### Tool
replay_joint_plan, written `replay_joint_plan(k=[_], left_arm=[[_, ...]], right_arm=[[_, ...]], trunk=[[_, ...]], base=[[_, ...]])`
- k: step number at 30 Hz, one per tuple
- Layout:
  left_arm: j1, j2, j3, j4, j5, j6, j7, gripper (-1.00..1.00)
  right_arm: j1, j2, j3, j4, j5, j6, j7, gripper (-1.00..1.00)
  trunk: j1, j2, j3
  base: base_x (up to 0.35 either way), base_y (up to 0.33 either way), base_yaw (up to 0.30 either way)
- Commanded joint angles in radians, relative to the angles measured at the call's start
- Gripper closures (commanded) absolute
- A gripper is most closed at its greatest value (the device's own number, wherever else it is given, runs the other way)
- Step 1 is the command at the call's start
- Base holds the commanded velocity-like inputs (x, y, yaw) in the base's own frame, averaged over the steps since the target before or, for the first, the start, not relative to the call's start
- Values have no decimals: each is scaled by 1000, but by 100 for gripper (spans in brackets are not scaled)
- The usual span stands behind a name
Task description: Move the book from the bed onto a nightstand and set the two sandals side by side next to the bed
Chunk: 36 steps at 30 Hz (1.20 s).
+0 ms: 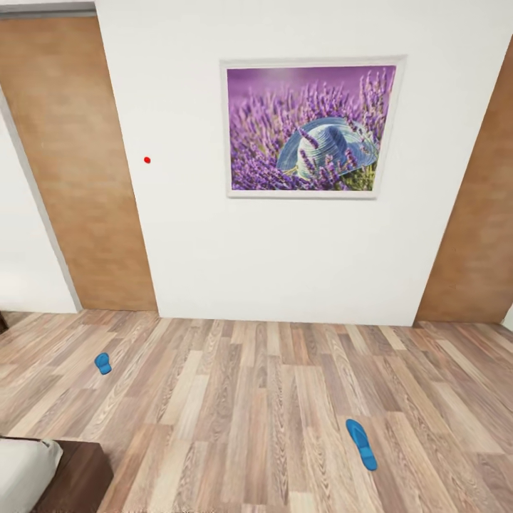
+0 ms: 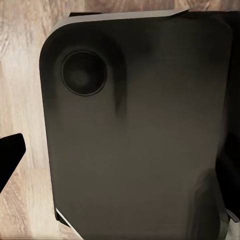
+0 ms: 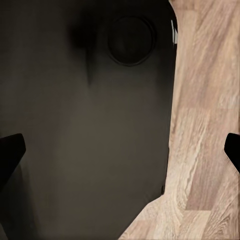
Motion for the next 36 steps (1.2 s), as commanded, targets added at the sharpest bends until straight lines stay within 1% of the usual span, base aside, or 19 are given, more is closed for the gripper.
replay_joint_plan(k=[1,5,15,21,22,24,25,26,27,31,33,36], left_arm=[[1,0,1,-2,0,-2,0,-100],[1,3,3,-7,1,-8,0,-100],[1,3,3,-16,0,-12,0,-100],[1,4,3,-67,2,-25,1,-100],[1,5,3,-89,2,-26,2,-100],[1,8,4,-158,12,-26,4,-100],[1,8,3,-187,22,-26,4,-100],[1,9,4,-229,39,-26,4,-100],[1,10,4,-245,44,-27,5,-100],[1,12,4,-414,70,-28,8,-100],[1,13,5,-453,75,-28,9,-100],[1,12,4,-477,78,-29,8,-100]], right_arm=[[-1,0,-1,0,0,0,1,-100],[-1,0,0,0,2,-5,2,-100],[-1,0,-2,0,-5,-9,5,-100],[-1,-2,-4,-12,-5,-13,6,-100],[-1,-3,-4,-15,-5,-14,6,-100],[-1,-5,-5,-38,-5,-15,6,-100],[-1,-6,-5,-61,-5,-15,6,-100],[-1,-6,-5,-104,-5,-15,6,-100],[-1,-6,-5,-118,-5,-15,5,-100],[-1,-7,-7,-207,-5,-15,1,-100],[-1,-7,-8,-237,-5,-14,0,-100],[0,-8,-8,-264,-5,-14,1,-100]], trunk=[[0,0,-1],[0,0,-1],[0,0,-1],[0,0,-1],[0,0,-1],[0,0,-1],[0,0,-1],[0,0,-1],[0,0,-1],[0,0,-1],[0,0,-1],[0,0,-1]], base=[[7,0,164],[143,0,71],[308,0,6],[323,0,0],[324,0,0],[325,0,0],[325,0,0],[327,0,0],[328,0,0],[311,0,0],[280,0,0],[276,0,0]])
